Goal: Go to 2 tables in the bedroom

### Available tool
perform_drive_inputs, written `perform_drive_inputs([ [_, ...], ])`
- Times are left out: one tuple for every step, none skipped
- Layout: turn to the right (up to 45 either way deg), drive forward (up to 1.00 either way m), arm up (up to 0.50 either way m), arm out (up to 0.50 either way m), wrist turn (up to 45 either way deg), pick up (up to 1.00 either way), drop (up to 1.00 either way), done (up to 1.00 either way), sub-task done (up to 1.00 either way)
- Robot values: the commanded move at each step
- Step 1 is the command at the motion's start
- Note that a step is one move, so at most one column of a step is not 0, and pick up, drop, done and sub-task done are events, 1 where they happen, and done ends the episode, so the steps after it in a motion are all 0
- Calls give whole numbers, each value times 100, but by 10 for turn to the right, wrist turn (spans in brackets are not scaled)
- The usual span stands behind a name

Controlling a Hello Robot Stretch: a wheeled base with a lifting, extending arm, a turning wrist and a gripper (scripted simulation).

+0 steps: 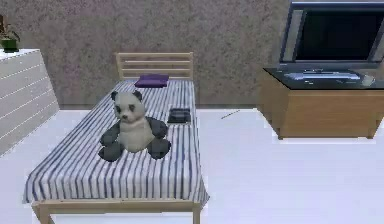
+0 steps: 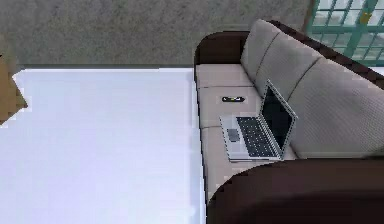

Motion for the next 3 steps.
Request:
perform_drive_inputs([
  [420,0,0,0,0,0,0,0,0],
  [0,80,0,0,0,0,0,0,0],
  [-390,0,0,0,0,0,0,0,0],
])
